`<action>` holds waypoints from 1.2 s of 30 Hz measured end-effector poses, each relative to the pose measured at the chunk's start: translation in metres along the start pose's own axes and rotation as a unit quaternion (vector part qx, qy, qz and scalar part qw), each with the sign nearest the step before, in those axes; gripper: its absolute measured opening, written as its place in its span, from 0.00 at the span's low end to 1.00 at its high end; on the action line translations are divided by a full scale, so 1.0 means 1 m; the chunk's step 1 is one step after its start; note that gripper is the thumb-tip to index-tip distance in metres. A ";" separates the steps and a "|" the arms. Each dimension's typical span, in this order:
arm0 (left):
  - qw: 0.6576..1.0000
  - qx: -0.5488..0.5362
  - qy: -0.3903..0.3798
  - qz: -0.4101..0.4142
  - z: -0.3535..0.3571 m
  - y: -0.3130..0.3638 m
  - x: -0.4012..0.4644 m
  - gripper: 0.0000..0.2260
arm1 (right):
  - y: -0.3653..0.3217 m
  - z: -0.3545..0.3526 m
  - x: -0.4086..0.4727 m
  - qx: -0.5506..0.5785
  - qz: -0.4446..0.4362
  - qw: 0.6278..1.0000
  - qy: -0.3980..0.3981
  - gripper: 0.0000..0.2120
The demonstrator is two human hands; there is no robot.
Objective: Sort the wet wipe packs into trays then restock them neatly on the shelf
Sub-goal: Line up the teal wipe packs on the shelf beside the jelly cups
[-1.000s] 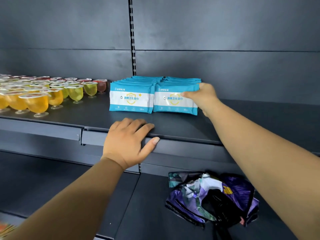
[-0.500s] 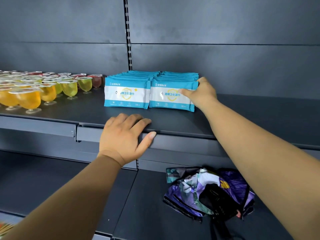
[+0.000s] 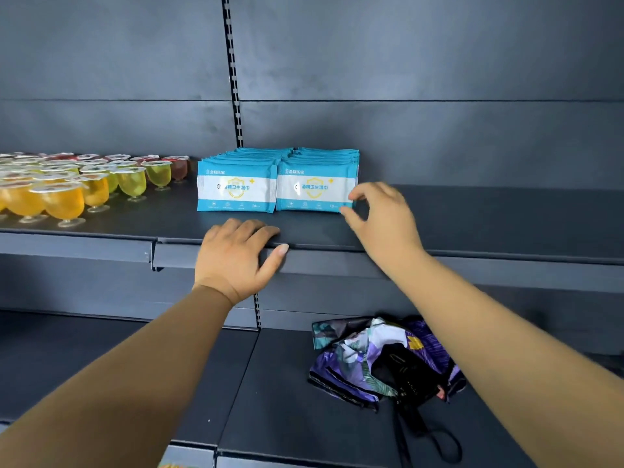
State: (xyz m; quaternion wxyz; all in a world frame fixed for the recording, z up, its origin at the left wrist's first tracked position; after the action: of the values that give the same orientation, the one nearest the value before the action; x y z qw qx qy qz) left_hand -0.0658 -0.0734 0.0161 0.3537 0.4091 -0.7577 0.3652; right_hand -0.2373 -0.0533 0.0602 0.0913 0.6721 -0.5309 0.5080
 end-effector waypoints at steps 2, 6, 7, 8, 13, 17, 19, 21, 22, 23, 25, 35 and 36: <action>0.999 -0.028 0.010 -0.026 -0.008 -0.004 -0.001 0.22 | -0.025 -0.010 -0.039 -0.005 -0.101 0.994 0.029 0.10; 0.988 -0.113 0.044 -0.095 -0.038 0.013 -0.039 0.17 | -0.029 -0.009 -0.113 0.008 -0.126 0.992 0.010 0.14; 0.986 -0.129 0.040 -0.100 -0.042 0.024 -0.055 0.16 | -0.026 -0.005 -0.129 0.008 -0.122 0.993 -0.003 0.14; 0.984 -0.146 0.025 -0.099 -0.042 0.040 -0.075 0.15 | -0.020 -0.001 -0.148 0.004 -0.115 0.993 -0.017 0.14; 0.970 -0.202 -0.116 -0.070 -0.008 0.125 -0.201 0.11 | 0.034 0.037 -0.260 -0.008 -0.038 0.993 -0.110 0.15; 0.940 -0.232 -0.245 -0.058 0.026 0.192 -0.334 0.09 | 0.101 0.065 -0.385 -0.017 0.067 0.976 -0.206 0.15; 0.910 -0.251 -0.326 -0.056 0.040 0.226 -0.403 0.08 | 0.137 0.078 -0.457 -0.029 0.132 0.956 -0.260 0.12; 0.873 -0.266 -0.406 -0.054 0.051 0.261 -0.465 0.11 | 0.173 0.088 -0.532 -0.038 0.195 0.927 -0.318 0.09; 0.858 -0.266 -0.436 -0.051 0.055 0.274 -0.488 0.13 | 0.185 0.091 -0.562 -0.043 0.221 0.911 -0.346 0.09; 0.842 -0.264 -0.467 -0.050 0.059 0.291 -0.518 0.14 | 0.200 0.094 -0.600 -0.052 0.251 0.893 -0.369 0.10; 0.820 -0.260 -0.508 -0.042 0.067 0.319 -0.567 0.15 | 0.223 0.097 -0.658 -0.069 0.292 0.866 -0.401 0.11; 0.800 -0.184 -0.567 -0.075 0.102 0.367 -0.693 0.21 | 0.294 0.115 -0.832 -0.032 0.598 0.684 -0.418 0.17; 0.812 -0.174 -0.552 -0.070 0.101 0.369 -0.694 0.23 | 0.295 0.119 -0.842 -0.013 0.626 0.669 -0.400 0.15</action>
State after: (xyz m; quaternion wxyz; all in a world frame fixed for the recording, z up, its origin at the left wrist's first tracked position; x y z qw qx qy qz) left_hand -0.1252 0.2396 -0.7095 -0.0340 0.5257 -0.8456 -0.0858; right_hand -0.3383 0.2663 -0.7751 -0.4605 0.3195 -0.8193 0.1213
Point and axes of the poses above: each hand's wrist, its own x-axis towards the middle knuckle, its own z-axis out of the palm, y = z × x, the point moved 10 cm from there along x, towards the middle knuckle, and after that the axes turned 12 degrees about x, right-handed, at the moved point
